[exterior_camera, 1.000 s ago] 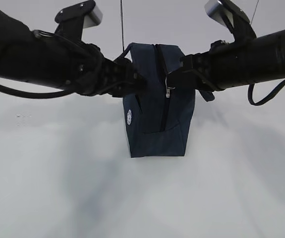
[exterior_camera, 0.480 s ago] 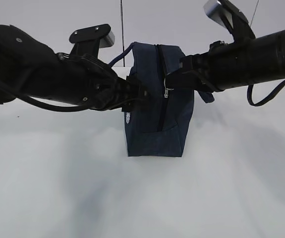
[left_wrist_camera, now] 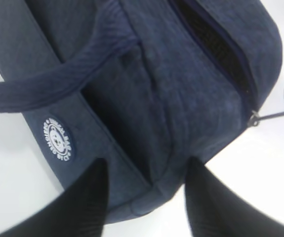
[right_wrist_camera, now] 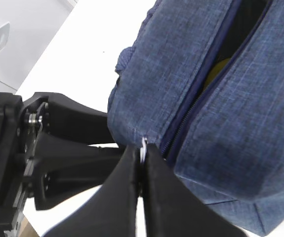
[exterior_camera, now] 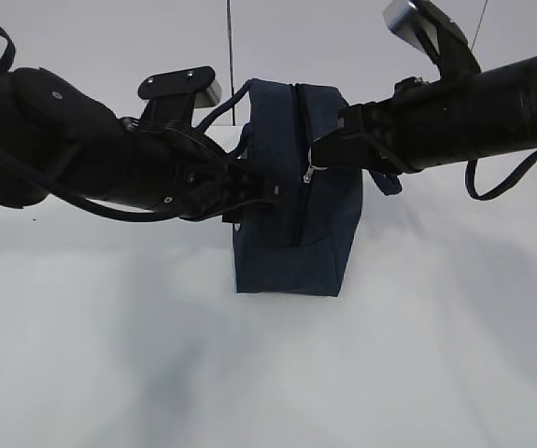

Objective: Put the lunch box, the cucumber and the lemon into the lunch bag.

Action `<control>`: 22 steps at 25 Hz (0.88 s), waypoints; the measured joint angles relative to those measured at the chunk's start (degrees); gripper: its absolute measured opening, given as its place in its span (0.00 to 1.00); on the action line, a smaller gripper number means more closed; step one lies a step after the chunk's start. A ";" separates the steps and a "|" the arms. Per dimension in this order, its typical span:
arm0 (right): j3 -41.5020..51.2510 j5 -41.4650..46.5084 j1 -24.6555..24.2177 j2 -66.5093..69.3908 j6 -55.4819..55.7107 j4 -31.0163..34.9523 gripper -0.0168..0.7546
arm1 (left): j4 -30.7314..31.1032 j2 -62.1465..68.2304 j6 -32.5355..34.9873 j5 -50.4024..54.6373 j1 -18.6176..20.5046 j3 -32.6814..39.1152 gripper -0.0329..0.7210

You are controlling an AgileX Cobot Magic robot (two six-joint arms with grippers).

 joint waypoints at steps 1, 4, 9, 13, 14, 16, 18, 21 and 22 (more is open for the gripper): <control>0.00 0.03 0.00 0.00 0.00 0.00 0.02 | 0.00 0.00 0.00 -0.10 0.00 0.00 0.41; 0.00 0.03 0.00 0.00 0.00 0.00 0.02 | -0.09 0.00 0.00 -0.84 0.00 0.00 0.18; 0.00 0.03 0.00 0.00 0.00 0.00 0.02 | -0.09 0.00 0.13 -1.22 -0.12 0.00 0.04; 0.00 -1.00 0.00 0.00 -0.09 0.46 0.02 | -0.09 0.00 0.13 -1.01 -0.12 0.00 0.03; 0.00 -1.38 0.00 0.00 -0.09 0.81 0.02 | -0.09 0.00 0.13 -1.01 -0.12 0.00 0.03; 0.00 -1.97 0.00 0.00 -0.09 1.77 0.02 | -0.09 0.00 0.13 -0.85 -0.12 0.00 0.03; 0.00 -2.30 0.00 0.00 -0.09 2.76 0.02 | -0.09 0.00 0.13 -0.34 -0.12 0.00 0.03; 0.10 -2.80 0.00 0.10 -0.09 3.92 0.02 | -0.13 0.52 0.13 0.47 -0.12 0.00 0.03; 0.10 -2.91 0.00 0.21 -0.09 4.30 0.02 | -0.13 0.78 0.13 0.89 -0.12 0.00 0.03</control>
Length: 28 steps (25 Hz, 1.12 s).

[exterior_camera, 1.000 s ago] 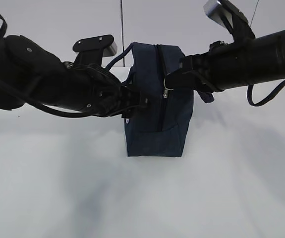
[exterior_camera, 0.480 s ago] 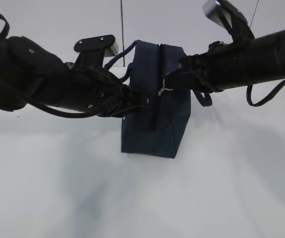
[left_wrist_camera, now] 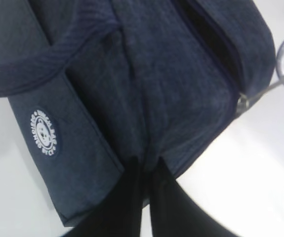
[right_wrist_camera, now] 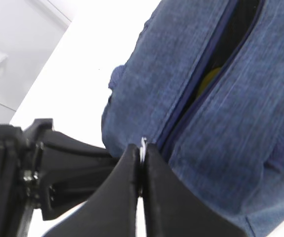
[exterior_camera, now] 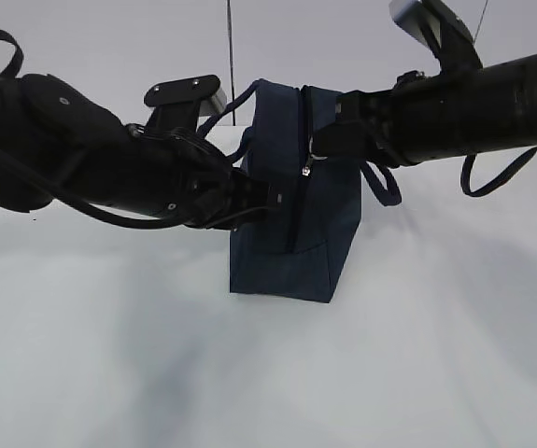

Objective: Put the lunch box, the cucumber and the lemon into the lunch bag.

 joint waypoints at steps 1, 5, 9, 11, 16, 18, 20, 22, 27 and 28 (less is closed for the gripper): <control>0.00 0.03 0.00 0.13 0.00 0.49 0.02 | -0.09 0.32 0.00 0.56 0.00 0.00 0.03; -0.11 -0.15 0.00 1.33 0.00 1.44 0.02 | -0.09 0.95 0.00 1.33 0.00 0.00 0.03; -0.21 -1.62 0.00 1.81 0.00 2.12 0.02 | -0.09 1.08 0.00 1.72 0.00 0.00 0.03; -0.21 -2.00 0.00 1.81 0.00 2.67 0.02 | -0.09 1.08 0.00 1.81 0.00 0.00 0.03; -1.26 -2.99 0.00 2.14 0.00 2.91 0.02 | -0.09 1.08 0.00 1.81 0.00 0.00 0.03; -2.61 -2.99 0.00 2.87 0.00 3.03 0.02 | -0.09 1.08 0.00 1.81 0.00 0.00 0.03; -4.11 -2.99 0.00 3.77 0.00 3.03 0.02 | -0.09 1.08 0.00 1.81 0.00 0.00 0.03; -5.55 -2.99 0.00 4.77 0.00 3.03 0.02 | -0.09 1.08 0.00 1.81 0.00 0.00 0.03; -8.94 -2.99 0.00 7.89 0.00 3.03 0.02 | -0.09 0.98 0.00 1.81 0.00 0.00 0.03; -9.69 -2.99 0.00 8.57 0.00 3.03 0.02 | -0.09 0.98 0.00 1.81 0.00 0.00 0.03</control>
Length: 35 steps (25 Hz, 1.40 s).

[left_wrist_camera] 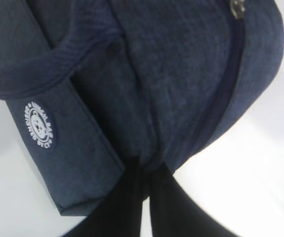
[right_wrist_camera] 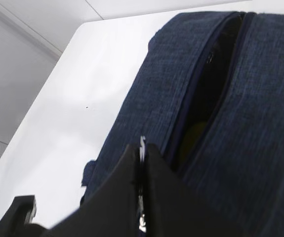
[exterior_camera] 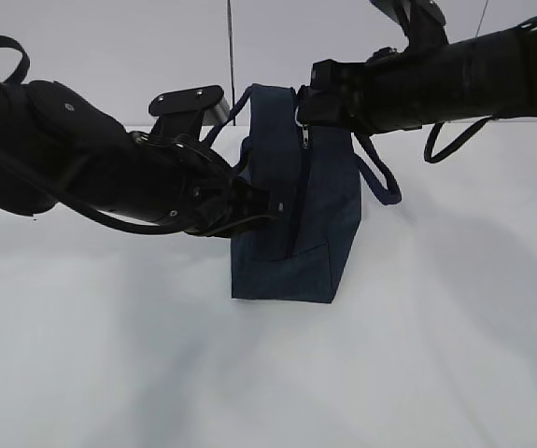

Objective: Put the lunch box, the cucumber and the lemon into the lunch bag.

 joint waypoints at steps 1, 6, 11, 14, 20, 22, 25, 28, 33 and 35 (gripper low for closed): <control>-0.73 0.00 0.00 0.58 0.00 0.00 0.02 | 0.00 0.00 0.00 0.00 0.00 0.00 0.03; -3.45 -0.45 -0.11 2.63 0.00 0.00 0.02 | 0.10 0.00 0.00 0.00 0.00 0.00 0.03; -6.00 -0.45 -1.41 5.19 0.96 0.00 0.02 | 0.10 0.00 0.00 0.00 0.00 0.14 0.03; -7.04 -0.45 -2.44 6.66 1.51 0.08 0.02 | 0.10 0.00 0.00 0.00 0.00 0.27 0.03; -12.15 0.11 -3.58 9.73 2.45 0.08 0.02 | 0.10 0.00 0.00 0.00 0.00 0.27 0.03; -14.43 0.11 -3.68 11.04 2.58 0.08 0.02 | 0.21 0.00 0.00 0.00 0.00 0.27 0.03; -18.00 0.20 -3.68 13.51 3.24 0.08 0.02 | 0.21 0.00 0.00 0.00 0.00 0.27 0.03; -21.11 0.20 -3.70 16.30 3.64 0.08 0.02 | 0.21 0.00 0.00 0.00 0.00 0.27 0.03; -26.63 0.20 -4.32 21.15 4.41 0.08 0.02 | 0.33 0.00 0.00 0.00 0.00 0.27 0.03; -28.57 0.23 -4.95 22.56 4.81 0.08 0.02 | 0.77 0.00 0.00 0.00 0.00 0.27 0.03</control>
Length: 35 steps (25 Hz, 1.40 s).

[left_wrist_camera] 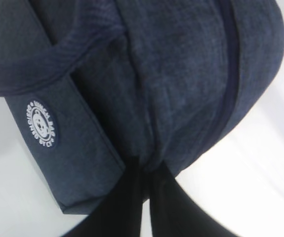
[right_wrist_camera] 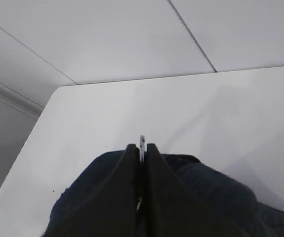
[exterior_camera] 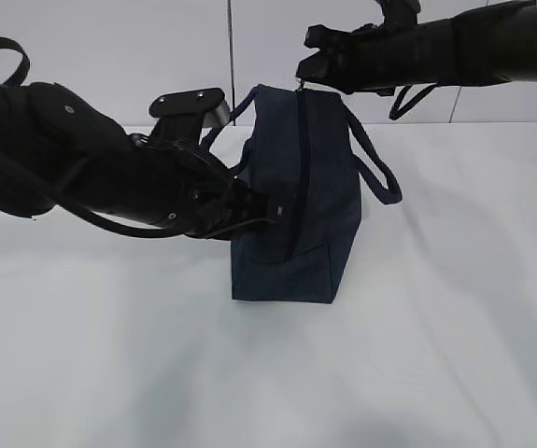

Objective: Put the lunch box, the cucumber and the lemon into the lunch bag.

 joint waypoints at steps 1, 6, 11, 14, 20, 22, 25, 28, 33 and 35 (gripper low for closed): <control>-1.01 0.37 -0.43 0.69 0.45 0.00 0.02 | 0.23 0.00 0.00 0.00 0.00 0.00 0.03; -5.14 1.77 -1.54 3.13 1.22 -1.02 0.02 | 0.54 0.00 0.00 0.00 0.00 0.00 0.03; -7.56 2.37 -2.45 4.75 1.40 -2.18 0.02 | 1.77 0.00 0.00 -0.58 0.00 0.00 0.03; -7.54 2.34 -3.13 5.09 1.40 -3.36 0.02 | 3.22 0.00 0.00 -1.08 0.00 0.00 0.03; -7.93 2.65 -3.81 5.59 1.40 -8.01 0.02 | 4.95 0.00 0.00 -2.71 1.46 0.00 0.03; -7.93 2.65 -3.96 5.59 1.40 -9.01 0.02 | 5.26 0.00 0.00 -2.92 3.06 0.00 0.03; -7.93 2.65 -4.09 5.59 1.50 -10.11 0.02 | 5.64 0.00 0.00 -4.27 6.06 0.00 0.03; -8.05 3.17 -4.36 5.59 1.50 -11.71 0.02 | 5.80 0.00 0.00 -6.39 9.33 0.11 0.03; -8.05 5.19 -5.29 3.93 1.62 -15.98 0.02 | 5.90 0.00 0.02 -11.05 12.95 0.11 0.03; -8.05 7.14 -5.51 2.64 3.15 -18.61 0.02 | 5.90 0.00 0.12 -12.85 13.36 0.11 0.03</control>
